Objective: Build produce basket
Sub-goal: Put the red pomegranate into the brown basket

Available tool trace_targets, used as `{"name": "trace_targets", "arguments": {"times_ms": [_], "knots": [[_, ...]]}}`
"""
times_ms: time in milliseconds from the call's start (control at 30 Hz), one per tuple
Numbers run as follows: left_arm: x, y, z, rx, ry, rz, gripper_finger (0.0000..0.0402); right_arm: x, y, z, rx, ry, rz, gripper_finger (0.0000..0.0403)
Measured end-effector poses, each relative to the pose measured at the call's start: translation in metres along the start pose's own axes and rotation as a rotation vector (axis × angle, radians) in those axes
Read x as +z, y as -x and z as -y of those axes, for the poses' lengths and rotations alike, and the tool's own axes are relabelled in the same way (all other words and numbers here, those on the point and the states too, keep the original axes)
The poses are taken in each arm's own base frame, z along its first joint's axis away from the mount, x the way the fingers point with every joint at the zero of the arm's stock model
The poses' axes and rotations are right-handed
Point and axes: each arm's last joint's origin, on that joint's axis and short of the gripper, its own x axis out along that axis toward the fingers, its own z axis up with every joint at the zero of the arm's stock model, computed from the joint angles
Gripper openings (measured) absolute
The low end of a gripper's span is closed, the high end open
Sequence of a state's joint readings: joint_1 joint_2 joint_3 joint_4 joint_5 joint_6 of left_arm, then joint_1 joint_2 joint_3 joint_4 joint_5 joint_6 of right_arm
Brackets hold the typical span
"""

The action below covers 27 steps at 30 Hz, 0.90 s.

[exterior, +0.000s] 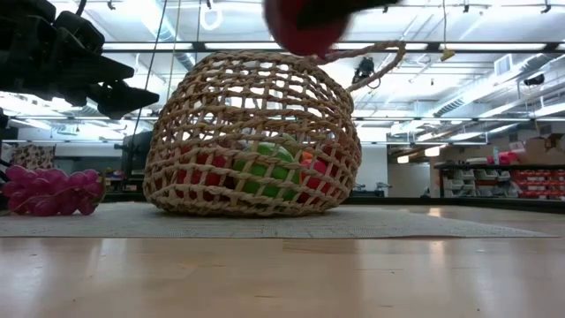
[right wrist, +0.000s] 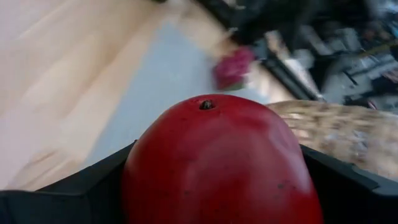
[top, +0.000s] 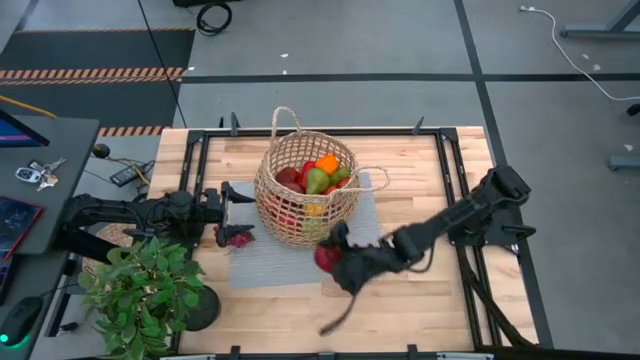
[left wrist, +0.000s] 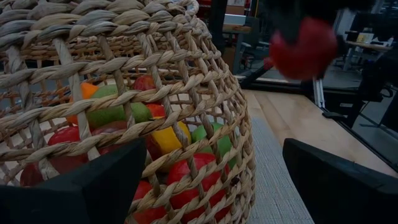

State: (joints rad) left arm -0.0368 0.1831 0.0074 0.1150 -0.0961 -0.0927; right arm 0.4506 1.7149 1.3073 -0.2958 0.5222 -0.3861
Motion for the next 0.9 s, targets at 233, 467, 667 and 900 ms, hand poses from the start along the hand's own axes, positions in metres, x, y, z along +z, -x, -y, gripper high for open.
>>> {"name": "trace_targets", "arguments": {"times_ms": [233,467,667,900], "knots": [[0.0,0.0,0.0,0.0,-0.001,0.0,0.0386,0.03,0.011,0.054,-0.081,-0.201,0.075,0.0369],[0.0,0.0,0.0,0.0,0.0,0.0,0.0386,0.058,0.035,0.084,-0.135,-0.307,0.173,0.0369],[0.0,0.0,0.0,0.0,0.0,0.0,0.0386,0.07,0.052,0.105,-0.159,-0.328,0.197,0.0371],[0.0,0.0,0.0,0.0,0.0,0.0,0.0386,0.06,0.051,0.134,-0.187,-0.377,0.199,0.0371]]}}
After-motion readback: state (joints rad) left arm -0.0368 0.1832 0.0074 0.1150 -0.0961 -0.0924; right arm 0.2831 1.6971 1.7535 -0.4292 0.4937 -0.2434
